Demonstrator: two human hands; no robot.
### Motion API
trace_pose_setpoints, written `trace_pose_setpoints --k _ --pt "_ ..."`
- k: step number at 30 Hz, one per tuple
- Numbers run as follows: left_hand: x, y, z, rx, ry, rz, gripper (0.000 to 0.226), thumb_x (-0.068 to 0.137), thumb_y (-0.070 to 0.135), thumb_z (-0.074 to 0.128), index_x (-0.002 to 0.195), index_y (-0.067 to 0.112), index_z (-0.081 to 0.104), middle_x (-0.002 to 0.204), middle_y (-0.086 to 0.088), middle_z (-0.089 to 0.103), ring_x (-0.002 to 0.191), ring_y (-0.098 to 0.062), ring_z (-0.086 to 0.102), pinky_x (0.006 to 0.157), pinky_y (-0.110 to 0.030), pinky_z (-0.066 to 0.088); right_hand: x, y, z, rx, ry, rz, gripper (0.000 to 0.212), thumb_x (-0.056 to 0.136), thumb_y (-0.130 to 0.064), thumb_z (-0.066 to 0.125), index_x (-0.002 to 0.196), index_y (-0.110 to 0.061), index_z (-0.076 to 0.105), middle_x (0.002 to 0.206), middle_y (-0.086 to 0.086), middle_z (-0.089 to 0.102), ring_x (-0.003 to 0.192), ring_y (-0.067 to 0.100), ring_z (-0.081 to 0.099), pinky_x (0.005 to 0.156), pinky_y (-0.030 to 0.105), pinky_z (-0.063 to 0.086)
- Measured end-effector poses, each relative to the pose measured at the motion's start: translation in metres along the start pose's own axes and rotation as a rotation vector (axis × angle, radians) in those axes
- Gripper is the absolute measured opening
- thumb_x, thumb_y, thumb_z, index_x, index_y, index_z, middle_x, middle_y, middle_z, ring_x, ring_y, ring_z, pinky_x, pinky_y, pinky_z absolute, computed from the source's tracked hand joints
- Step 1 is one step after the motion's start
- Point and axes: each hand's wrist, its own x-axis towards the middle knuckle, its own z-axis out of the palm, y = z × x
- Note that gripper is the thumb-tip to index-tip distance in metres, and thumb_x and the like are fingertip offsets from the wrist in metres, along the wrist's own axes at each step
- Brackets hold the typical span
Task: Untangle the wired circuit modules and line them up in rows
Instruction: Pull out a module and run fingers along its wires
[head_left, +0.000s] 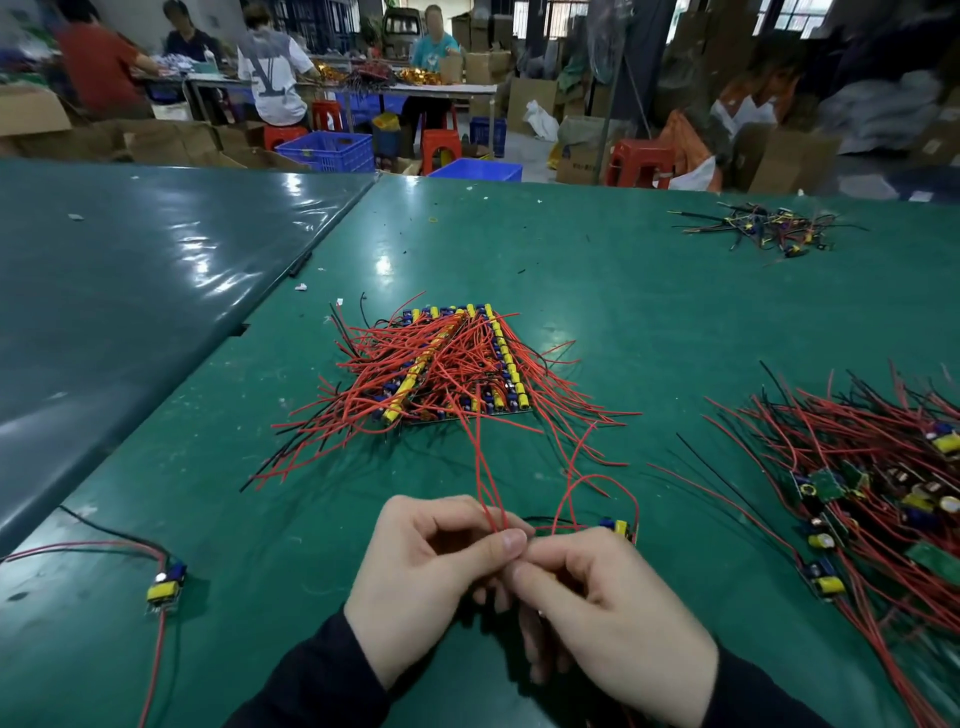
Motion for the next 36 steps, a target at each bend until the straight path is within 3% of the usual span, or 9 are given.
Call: trace_pose_setpoints --k 3,8,12,14,17,21,26,30,36 --pt "-0.001 -0.003 0.003 0.13 0.043 0.007 0.016 0.069 0.017 0.07 0.072 0.002 0.074 0.063 -0.007 0.067 0.049 -0.011 0.054 0.046 -0.018 0.04 -0.003 0.003 0.004 -0.306 0.094 -0.076 0.031 0.089 -0.031 0.046 0.063 -0.018 0.057 0.053 0.009 0.061 0.047 0.025 0.057 0.049 0.037 0.046" --pt "0.006 0.006 -0.006 -0.244 -0.053 -0.295 0.014 0.06 0.005 0.077 0.074 0.004 0.074 0.05 -0.006 0.052 0.039 -0.011 0.044 0.036 -0.015 0.033 -0.001 -0.003 -0.001 0.164 -0.098 0.114 0.029 0.094 -0.016 0.047 0.07 -0.012 0.064 0.046 0.001 0.058 0.039 0.014 0.058 0.037 0.019 0.04" --pt "0.009 0.01 -0.013 -0.423 -0.054 -0.371 0.012 0.06 0.0 0.077 0.07 0.006 0.074 0.053 -0.004 0.053 0.042 -0.01 0.048 0.038 -0.014 0.037 -0.001 -0.005 -0.003 0.241 -0.163 0.106 0.031 0.094 -0.017 0.048 0.068 -0.017 0.065 0.046 0.002 0.057 0.038 0.012 0.056 0.037 0.019 0.038" --pt "0.009 0.012 -0.014 -0.491 -0.028 -0.373 0.004 0.066 0.006 0.07 0.068 0.007 0.073 0.052 -0.003 0.053 0.041 -0.009 0.047 0.038 -0.014 0.038 -0.001 -0.007 -0.001 0.268 -0.179 0.081 0.031 0.091 -0.027 0.049 0.066 -0.018 0.064 0.045 0.002 0.056 0.037 0.012 0.054 0.038 0.018 0.037" --pt "0.008 0.014 -0.017 -0.503 -0.025 -0.34 0.009 0.068 0.017 0.066 0.067 0.01 0.072 0.052 -0.003 0.053 0.041 -0.01 0.048 0.039 -0.015 0.039 -0.002 -0.009 0.001 0.334 -0.226 0.05 0.036 0.09 -0.038 0.048 0.065 -0.017 0.063 0.045 0.002 0.055 0.037 0.012 0.051 0.039 0.018 0.038" --pt "0.008 0.015 -0.015 -0.398 -0.019 -0.254 0.012 0.062 0.002 0.075 0.072 0.008 0.075 0.059 -0.006 0.061 0.043 -0.009 0.052 0.039 -0.016 0.04 -0.003 -0.011 0.0 0.313 -0.255 -0.008 0.035 0.092 -0.034 0.048 0.064 -0.017 0.061 0.044 -0.002 0.053 0.037 0.009 0.047 0.042 0.021 0.036" --pt "0.009 0.013 -0.014 -0.404 0.098 -0.217 0.02 0.049 0.008 0.072 0.069 0.005 0.075 0.057 -0.013 0.063 0.04 -0.011 0.053 0.038 -0.015 0.041 -0.002 -0.009 0.002 0.289 -0.252 -0.012 0.036 0.093 -0.031 0.047 0.062 -0.016 0.06 0.044 -0.002 0.053 0.036 0.009 0.046 0.042 0.018 0.036" --pt "0.008 0.01 -0.009 -0.302 0.185 -0.123 0.014 0.053 0.005 0.072 0.067 0.001 0.073 0.056 -0.017 0.061 0.039 -0.015 0.054 0.038 -0.018 0.042 -0.002 -0.006 0.004 0.265 -0.243 -0.005 0.036 0.093 -0.031 0.047 0.062 -0.017 0.059 0.043 -0.004 0.053 0.036 0.008 0.045 0.042 0.017 0.035" --pt "0.012 0.011 -0.017 -0.328 0.218 -0.127 0.019 0.057 0.008 0.069 0.075 0.005 0.076 0.059 -0.014 0.063 0.042 -0.011 0.053 0.04 -0.017 0.043 -0.002 -0.006 0.005 0.298 -0.315 0.03 0.038 0.092 -0.036 0.052 0.059 -0.02 0.061 0.046 -0.003 0.054 0.042 0.014 0.042 0.045 0.026 0.031"
